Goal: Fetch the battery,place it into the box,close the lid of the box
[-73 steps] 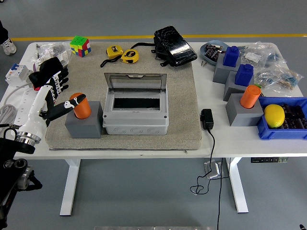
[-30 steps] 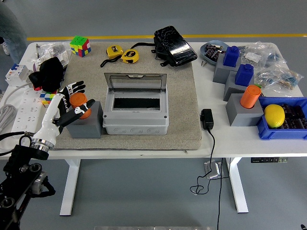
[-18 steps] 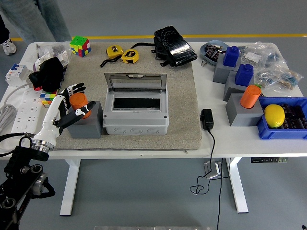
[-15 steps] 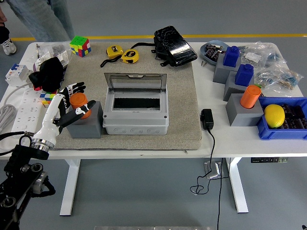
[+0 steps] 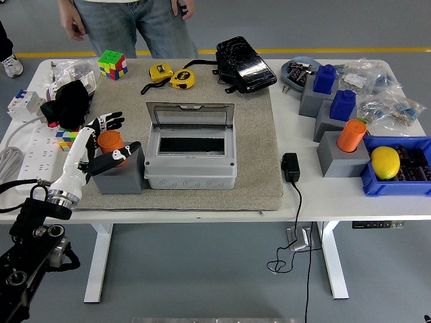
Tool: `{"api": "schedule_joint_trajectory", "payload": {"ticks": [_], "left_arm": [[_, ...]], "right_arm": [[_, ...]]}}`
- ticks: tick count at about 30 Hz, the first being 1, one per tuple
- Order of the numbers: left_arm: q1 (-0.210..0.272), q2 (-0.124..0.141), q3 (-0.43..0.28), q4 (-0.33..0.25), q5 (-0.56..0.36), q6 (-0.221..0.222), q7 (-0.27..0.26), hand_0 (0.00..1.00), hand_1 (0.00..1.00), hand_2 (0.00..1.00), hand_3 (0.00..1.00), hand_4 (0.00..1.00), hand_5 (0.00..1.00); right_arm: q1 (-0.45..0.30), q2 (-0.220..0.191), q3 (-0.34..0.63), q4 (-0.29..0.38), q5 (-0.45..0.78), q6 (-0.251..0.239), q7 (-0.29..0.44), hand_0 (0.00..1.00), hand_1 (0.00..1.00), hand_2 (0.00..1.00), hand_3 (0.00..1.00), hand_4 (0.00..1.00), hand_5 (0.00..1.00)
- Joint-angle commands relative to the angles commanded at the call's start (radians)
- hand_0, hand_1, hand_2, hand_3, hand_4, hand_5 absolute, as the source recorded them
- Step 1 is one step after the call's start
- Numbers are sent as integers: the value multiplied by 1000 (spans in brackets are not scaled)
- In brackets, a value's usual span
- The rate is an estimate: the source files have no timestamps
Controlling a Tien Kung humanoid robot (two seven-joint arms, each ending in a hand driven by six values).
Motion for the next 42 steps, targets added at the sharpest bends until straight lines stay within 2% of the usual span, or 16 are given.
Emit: {"api": "schedule_joint_trajectory", "payload": {"ticks": [20, 26, 32, 33, 42], "left_arm": [[-8, -15, 1, 14, -14, 20, -13, 672, 759, 740, 772, 998, 255], [-6, -19, 4, 15, -18, 26, -15, 653, 742, 716, 736, 998, 200], [-8, -22, 6, 16, -24, 32, -17, 653, 742, 716, 736, 998, 200], [-8, -23, 6, 16, -24, 34, -18, 645, 736, 705, 727, 998, 170], [-10, -26, 10, 21, -28, 38, -18, 639, 729, 695, 715, 998, 145]], "right_arm": [[1, 3, 13, 0, -4, 0, 2, 844, 845, 809, 854, 998, 998], [2, 3, 16, 0, -4, -1, 3, 844, 846, 809, 854, 998, 998], [3, 3, 17, 0, -2, -1, 4, 844, 846, 809, 854, 998, 998], [2, 3, 19, 0, -3, -1, 4, 842, 846, 809, 854, 998, 998], [3, 3, 22, 0, -3, -1, 5, 842, 846, 809, 854, 998, 998]]}}
